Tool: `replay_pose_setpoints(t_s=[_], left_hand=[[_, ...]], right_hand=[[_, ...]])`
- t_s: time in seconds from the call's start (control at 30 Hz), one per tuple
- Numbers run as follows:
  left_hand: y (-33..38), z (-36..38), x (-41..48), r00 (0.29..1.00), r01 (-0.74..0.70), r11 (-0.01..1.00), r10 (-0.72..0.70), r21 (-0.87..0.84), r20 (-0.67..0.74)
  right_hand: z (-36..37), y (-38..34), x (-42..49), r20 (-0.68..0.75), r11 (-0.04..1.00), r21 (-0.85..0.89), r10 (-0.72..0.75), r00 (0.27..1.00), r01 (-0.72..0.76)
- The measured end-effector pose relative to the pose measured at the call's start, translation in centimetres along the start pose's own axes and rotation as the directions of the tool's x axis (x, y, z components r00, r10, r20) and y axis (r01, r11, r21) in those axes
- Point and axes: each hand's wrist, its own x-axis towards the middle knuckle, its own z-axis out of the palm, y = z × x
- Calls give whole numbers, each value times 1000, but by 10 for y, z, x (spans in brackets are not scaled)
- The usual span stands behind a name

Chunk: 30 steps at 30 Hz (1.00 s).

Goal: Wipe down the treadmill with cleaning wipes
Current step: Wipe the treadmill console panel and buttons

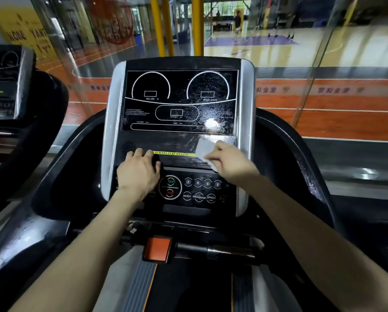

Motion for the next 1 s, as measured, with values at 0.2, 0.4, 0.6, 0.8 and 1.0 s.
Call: replay_pose_setpoints(t_s=[0.2, 0.4, 0.6, 0.8, 1.0], left_hand=[[46, -7, -2, 974, -223, 964, 224, -142, -8], [57, 20, -15, 975, -213, 937, 185, -278, -123], [59, 19, -15, 972, -228, 934, 204, -277, -114], [54, 26, -15, 972, -225, 920, 191, -320, -135], [51, 32, -14, 970, -229, 905, 181, -359, -162]], right_hand=[[-60, 38, 22, -389, 902, -189, 294, 873, -388], [20, 2, -58, -289, 961, -108, 214, 933, -254], [-49, 48, 25, -432, 913, -203, 240, 870, -353], [27, 15, -69, -314, 950, -112, 245, 917, -293], [45, 38, -72, -437, 966, -195, 68, 897, -168]])
